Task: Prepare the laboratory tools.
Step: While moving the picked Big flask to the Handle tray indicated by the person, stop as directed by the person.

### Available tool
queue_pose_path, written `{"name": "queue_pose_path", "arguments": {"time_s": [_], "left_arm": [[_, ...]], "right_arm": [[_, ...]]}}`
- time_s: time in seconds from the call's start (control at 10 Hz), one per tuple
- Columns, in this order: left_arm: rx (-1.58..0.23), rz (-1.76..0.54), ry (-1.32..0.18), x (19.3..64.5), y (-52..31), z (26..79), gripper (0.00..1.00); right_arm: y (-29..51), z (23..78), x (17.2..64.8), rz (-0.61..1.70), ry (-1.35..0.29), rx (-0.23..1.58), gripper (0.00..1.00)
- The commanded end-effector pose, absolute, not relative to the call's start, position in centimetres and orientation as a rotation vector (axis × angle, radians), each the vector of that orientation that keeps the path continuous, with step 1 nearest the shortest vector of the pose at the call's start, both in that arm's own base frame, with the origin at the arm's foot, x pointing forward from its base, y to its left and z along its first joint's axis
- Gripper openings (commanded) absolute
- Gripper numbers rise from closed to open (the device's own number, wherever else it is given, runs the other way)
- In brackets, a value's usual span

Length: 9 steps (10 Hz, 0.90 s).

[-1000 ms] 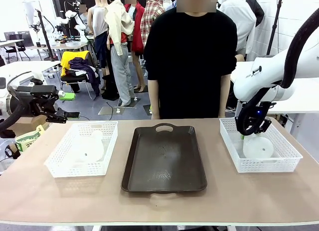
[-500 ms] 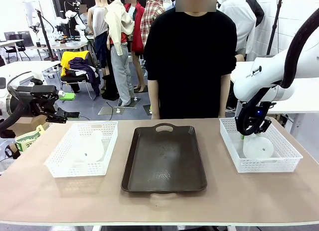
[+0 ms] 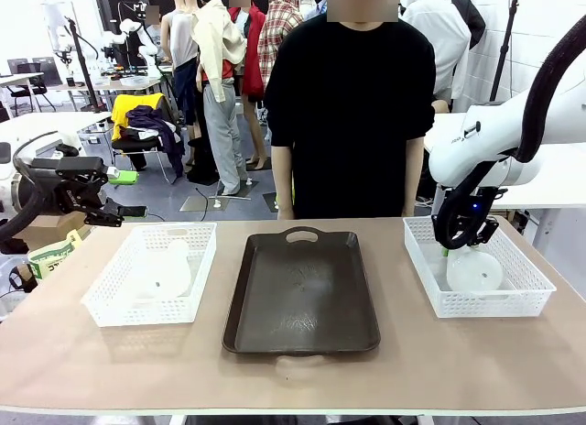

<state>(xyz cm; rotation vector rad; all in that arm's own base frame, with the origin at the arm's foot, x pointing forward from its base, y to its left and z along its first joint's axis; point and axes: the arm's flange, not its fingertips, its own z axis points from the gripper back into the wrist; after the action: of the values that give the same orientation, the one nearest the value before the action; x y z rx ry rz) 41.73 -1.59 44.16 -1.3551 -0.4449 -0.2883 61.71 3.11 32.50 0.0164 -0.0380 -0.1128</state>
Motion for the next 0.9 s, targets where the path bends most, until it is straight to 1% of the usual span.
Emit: {"name": "queue_pose_path", "arguments": {"time_s": [0.0,0.1,0.5,0.7,0.8], "left_arm": [[-1.356,-0.305,-0.437,41.7,-1.3,44.3,1.0],[-1.356,-0.305,-0.437,41.7,-1.3,44.3,1.0],[-1.356,-0.305,-0.437,41.7,-1.3,44.3,1.0],[-1.356,-0.305,-0.437,41.7,-1.3,44.3,1.0],[-1.356,-0.305,-0.437,41.7,-1.3,44.3,1.0]], "right_arm": [[3.2,32.5,61.7,-0.109,-0.037,0.026,0.0],[3.1,32.5,61.7,-0.113,-0.038,0.016,0.0],[3.2,39.6,58.8,-0.111,-0.08,-0.01,0.0],[3.4,42.2,56.7,-0.09,-0.044,0.027,0.0],[3.3,43.5,55.5,-0.102,-0.082,0.031,0.0]]}}
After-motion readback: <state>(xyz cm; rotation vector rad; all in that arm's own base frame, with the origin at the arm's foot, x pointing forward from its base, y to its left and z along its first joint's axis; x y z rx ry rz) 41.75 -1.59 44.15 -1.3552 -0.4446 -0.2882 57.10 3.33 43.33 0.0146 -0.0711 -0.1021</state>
